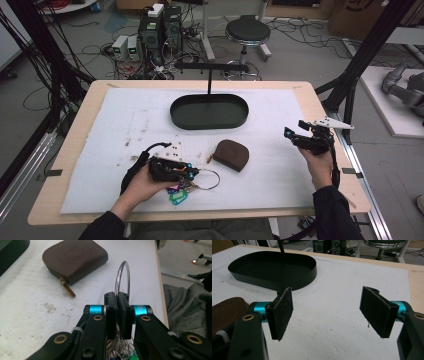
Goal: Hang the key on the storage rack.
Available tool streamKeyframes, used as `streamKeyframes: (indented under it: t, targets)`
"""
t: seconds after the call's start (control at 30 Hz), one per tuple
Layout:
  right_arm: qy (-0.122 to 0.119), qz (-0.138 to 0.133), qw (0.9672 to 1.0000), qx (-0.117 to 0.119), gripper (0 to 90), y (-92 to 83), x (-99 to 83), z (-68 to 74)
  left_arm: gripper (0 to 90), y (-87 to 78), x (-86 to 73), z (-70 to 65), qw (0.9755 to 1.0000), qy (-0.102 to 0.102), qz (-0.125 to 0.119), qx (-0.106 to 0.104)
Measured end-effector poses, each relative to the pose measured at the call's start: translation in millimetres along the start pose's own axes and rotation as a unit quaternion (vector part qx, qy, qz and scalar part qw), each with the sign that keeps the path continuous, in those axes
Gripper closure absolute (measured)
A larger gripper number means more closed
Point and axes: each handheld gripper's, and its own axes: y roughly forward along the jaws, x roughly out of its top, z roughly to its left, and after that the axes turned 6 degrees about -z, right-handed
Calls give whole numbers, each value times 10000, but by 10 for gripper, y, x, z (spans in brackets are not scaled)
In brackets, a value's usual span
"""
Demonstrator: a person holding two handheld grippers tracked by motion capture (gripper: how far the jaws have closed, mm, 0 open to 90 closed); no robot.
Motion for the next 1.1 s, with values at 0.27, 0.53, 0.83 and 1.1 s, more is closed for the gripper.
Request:
streamKeyframes:
  t: [0.27, 0.53, 0.83, 1.1]
  targets:
    - [-9, 4, 10000, 10, 273, 5, -1, -1, 864, -53, 39, -3, 9998, -6, -217, 29]
    - [10, -3, 10000, 5, 274, 4, -1, 1, 864, -165, 96, 3, 9991, 11, -409, 134]
    - [-10, 2, 10000, -1, 274, 7, -2, -2, 864, -276, 152, 8, 9977, 47, -608, 289]
    - [-10, 5, 10000, -16, 274, 12, -2, 2, 865, -406, 228, 34, 9952, 84, -841, 499]
